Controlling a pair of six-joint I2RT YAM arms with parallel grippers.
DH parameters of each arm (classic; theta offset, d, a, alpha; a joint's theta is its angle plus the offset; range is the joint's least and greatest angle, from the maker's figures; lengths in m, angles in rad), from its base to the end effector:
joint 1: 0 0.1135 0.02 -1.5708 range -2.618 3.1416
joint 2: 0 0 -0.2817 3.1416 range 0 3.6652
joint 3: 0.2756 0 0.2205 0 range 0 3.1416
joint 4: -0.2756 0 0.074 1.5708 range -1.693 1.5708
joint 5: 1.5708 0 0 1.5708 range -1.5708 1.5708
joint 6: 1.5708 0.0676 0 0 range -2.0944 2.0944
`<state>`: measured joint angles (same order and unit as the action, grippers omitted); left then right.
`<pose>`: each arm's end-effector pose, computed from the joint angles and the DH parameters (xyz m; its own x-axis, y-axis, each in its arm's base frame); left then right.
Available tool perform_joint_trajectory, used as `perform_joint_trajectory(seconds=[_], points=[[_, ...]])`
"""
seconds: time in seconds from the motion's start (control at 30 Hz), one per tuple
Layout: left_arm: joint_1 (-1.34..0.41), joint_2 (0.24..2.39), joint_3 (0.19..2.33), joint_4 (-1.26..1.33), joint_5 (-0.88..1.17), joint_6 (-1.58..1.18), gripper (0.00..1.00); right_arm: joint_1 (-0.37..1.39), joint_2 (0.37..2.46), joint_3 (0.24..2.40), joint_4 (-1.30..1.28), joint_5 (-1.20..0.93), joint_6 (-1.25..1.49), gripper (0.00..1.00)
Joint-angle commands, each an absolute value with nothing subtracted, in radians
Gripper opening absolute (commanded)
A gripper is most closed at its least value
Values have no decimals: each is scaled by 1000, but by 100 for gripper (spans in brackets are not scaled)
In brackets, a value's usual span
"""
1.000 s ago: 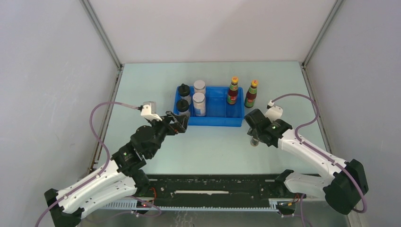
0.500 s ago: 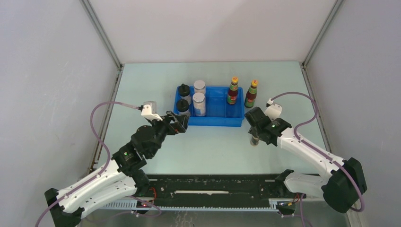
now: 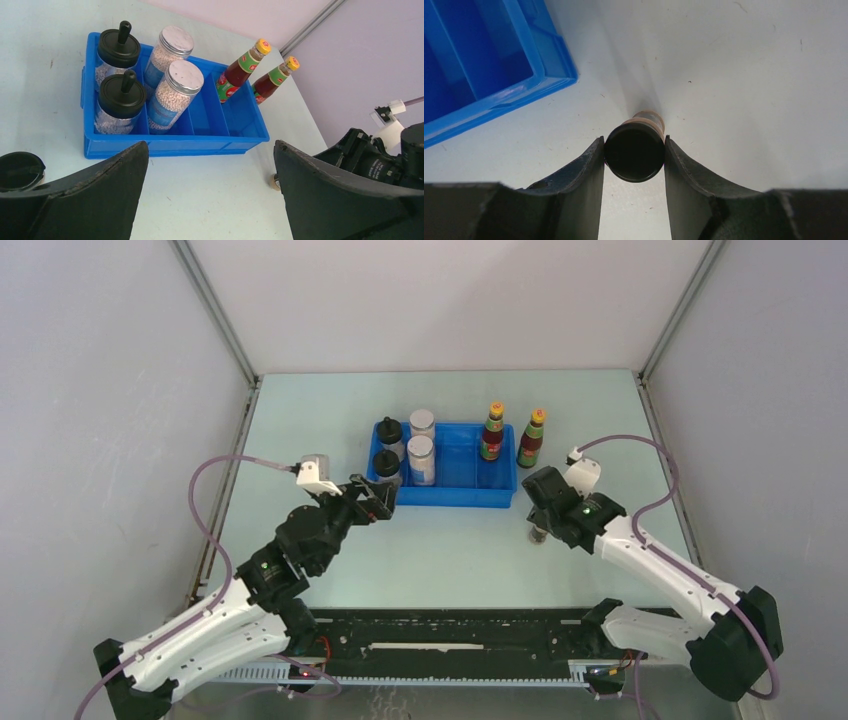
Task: Organize the condiment bottles
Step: Pick up the bottle from the center of the board.
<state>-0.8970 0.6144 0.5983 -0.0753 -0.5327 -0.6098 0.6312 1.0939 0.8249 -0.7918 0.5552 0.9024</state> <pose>0.1108 -0.0838 0.3204 -0.2515 -0.4757 -0.8429 0.2606 0.8055 -0.5323 0.1626 0.0747 0.2505 -0.6672 0.3384 -0.6636 0.3709 0.9235 0.0980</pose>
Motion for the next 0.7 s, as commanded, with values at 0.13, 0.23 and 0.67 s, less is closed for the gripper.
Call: perform_joint_trajectory(seconds=[0.13, 0.23, 0.67], points=[[-904, 595, 607, -69, -568, -584, 99, 645, 1034, 851, -780, 580, 862, 0], [-905, 593, 608, -70, -569, -587, 99, 657, 1029, 872, -788, 596, 850, 0], [-904, 581, 621, -79, -583, -578, 99, 717, 1063, 1008, -806, 653, 780, 0]])
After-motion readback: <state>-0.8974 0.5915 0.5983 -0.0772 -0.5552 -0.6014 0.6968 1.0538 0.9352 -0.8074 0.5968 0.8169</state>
